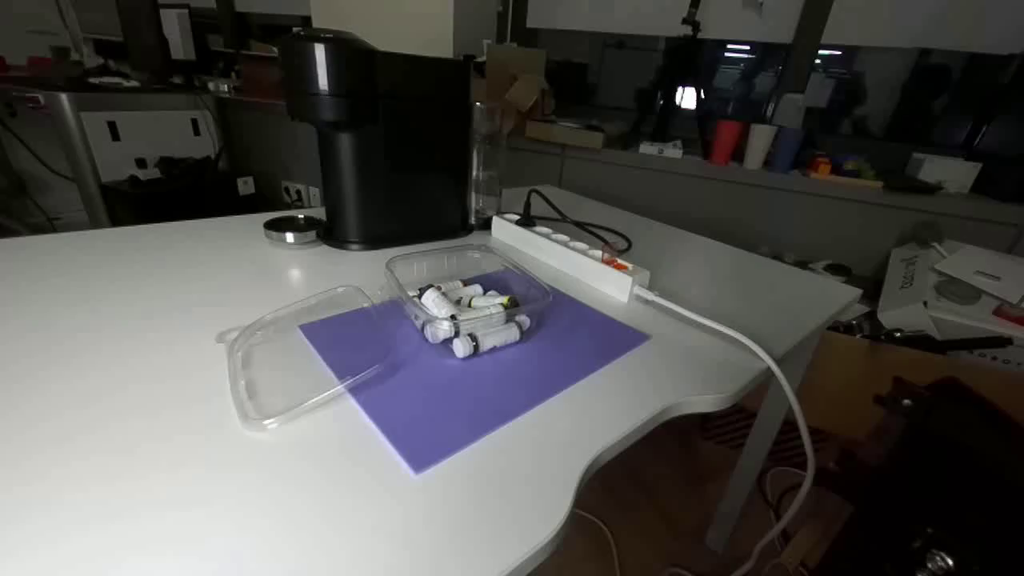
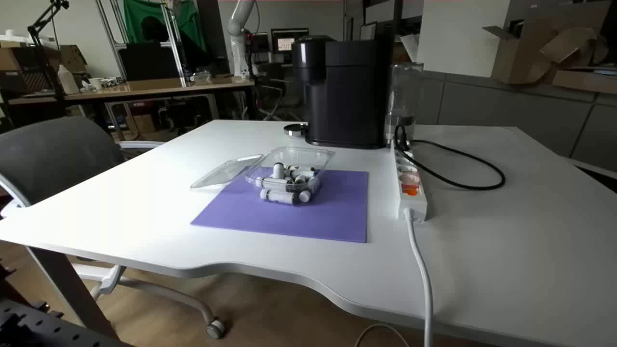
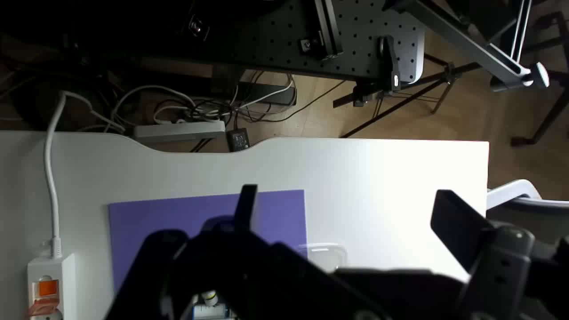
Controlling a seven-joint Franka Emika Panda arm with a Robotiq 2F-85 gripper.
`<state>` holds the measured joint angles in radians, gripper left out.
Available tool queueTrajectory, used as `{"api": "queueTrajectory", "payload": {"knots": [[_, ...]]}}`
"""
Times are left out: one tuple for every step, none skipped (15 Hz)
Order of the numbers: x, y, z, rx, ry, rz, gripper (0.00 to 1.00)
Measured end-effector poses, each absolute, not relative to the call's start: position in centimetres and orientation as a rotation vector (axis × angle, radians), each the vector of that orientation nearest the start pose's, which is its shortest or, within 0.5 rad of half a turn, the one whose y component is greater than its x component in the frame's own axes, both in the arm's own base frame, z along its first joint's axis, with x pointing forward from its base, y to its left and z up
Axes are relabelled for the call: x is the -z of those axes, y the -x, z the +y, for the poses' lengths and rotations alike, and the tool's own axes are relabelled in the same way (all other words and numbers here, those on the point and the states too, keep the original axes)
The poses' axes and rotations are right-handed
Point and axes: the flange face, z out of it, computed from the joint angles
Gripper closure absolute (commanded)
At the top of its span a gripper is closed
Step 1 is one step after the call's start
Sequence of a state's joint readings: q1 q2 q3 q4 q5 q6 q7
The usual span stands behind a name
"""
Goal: Close the plastic container.
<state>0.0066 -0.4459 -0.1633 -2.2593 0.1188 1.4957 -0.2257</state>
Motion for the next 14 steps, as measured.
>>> {"api": "queueTrajectory", "payload": {"knots": [[-51.16, -37.85, -5.28, -0.41, 2.867, -0.123, 0.0], [-51.16, -37.85, -5.28, -0.41, 2.867, -0.123, 0.0], [-51.16, -37.85, -5.28, -0.41, 2.867, -0.124, 0.0], [-51.16, -37.85, -5.28, -0.41, 2.867, -0.124, 0.0], [-51.16, -37.85, -5.28, -0.41, 2.867, -0.124, 0.0], [-51.16, -37.85, -5.28, -0.41, 2.867, -0.124, 0.0], [-51.16, -37.85, -5.28, -0.41, 2.867, -0.124, 0.0], [-51.16, -37.85, -5.28, -0.41, 2.867, -0.124, 0.0], [-51.16, -37.85, -5.28, -0.41, 2.867, -0.124, 0.0], [-51.16, -37.85, -5.28, -0.41, 2.867, -0.124, 0.0], [-51.16, -37.85, -5.28, -0.41, 2.867, -0.125, 0.0], [-51.16, -37.85, -5.28, -0.41, 2.867, -0.125, 0.0], [-51.18, -38.01, -5.27, -0.394, 2.878, -0.126, 0.0], [-51.2, -38.35, -5.22, -0.362, 2.906, -0.131, 0.0]]}}
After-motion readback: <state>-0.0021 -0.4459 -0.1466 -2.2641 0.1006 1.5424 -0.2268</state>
